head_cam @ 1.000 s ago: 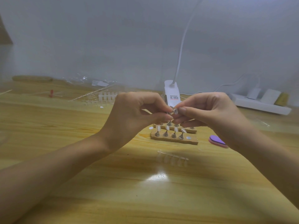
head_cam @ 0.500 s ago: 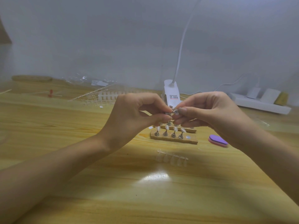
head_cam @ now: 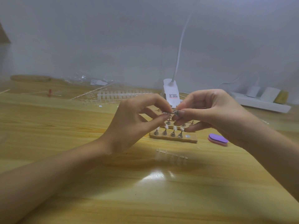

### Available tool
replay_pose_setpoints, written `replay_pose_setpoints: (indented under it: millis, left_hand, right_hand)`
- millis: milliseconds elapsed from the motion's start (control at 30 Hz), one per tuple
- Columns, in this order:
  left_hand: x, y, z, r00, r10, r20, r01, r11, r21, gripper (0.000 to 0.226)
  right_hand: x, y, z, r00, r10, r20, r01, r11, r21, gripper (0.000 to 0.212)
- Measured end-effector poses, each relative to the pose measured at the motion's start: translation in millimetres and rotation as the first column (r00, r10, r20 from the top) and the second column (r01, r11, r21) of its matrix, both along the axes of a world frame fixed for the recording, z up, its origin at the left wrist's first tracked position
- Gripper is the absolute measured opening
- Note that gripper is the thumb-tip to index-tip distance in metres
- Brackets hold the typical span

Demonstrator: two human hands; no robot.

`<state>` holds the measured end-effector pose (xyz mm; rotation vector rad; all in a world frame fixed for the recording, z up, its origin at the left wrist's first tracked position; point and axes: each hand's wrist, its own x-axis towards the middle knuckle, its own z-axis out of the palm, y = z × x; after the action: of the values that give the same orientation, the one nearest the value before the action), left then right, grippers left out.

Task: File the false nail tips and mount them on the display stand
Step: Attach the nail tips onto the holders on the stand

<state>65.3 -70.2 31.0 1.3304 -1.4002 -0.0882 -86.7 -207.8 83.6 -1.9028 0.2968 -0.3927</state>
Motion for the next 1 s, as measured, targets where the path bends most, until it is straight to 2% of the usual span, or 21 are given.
replay_pose_setpoints:
  millis: [133, 267, 467, 767, 900, 967, 1000]
  left_hand:
    - [0.8, -1.2, 0.5, 0.995, -0.037, -0.095, 0.039, 0.999, 0.021, 0.006]
    - [2.7, -3.2, 0.5, 0.977, -0.106, -0.183, 0.111, 0.994, 0.02, 0.008]
    - [-1.7, -4.0, -1.2, 0.935, -0.207, -0.288, 0.204, 0.978, -0.039, 0.007]
    - [-1.4, -3.3, 0.8, 0.879, -0.27, -0.392, 0.227, 0.962, -0.154, 0.009]
    - [4.0, -3.8, 2.6, 0.879, -0.261, -0.4, 0.198, 0.961, -0.193, 0.018]
    - [8.0, -4.0, 2.5, 0.875, -0.238, -0.423, 0.16, 0.964, -0.212, 0.016]
    - [10.6, -4.0, 2.5, 0.87, -0.215, -0.443, 0.125, 0.967, -0.223, 0.014]
  right_hand:
    - [-0.7, 0.9, 1.2, 1.0, 0.011, -0.016, -0.011, 1.0, 0.007, 0.006]
    - [-1.1, 2.2, 0.1, 0.997, 0.044, -0.062, -0.041, 0.998, 0.052, 0.015]
    - [0.2, 5.6, -1.9, 0.99, 0.137, -0.034, -0.121, 0.947, 0.299, 0.009]
    - [9.5, 15.2, -11.5, 0.994, 0.105, 0.038, -0.108, 0.826, 0.553, 0.01]
    - [18.9, 19.3, -13.4, 0.996, 0.079, 0.036, -0.085, 0.826, 0.558, 0.004]
    - [27.5, 13.5, -8.7, 0.998, 0.056, 0.038, -0.067, 0.886, 0.459, 0.007]
    - [34.9, 8.8, -4.9, 0.999, 0.03, 0.03, -0.039, 0.934, 0.354, 0.01]
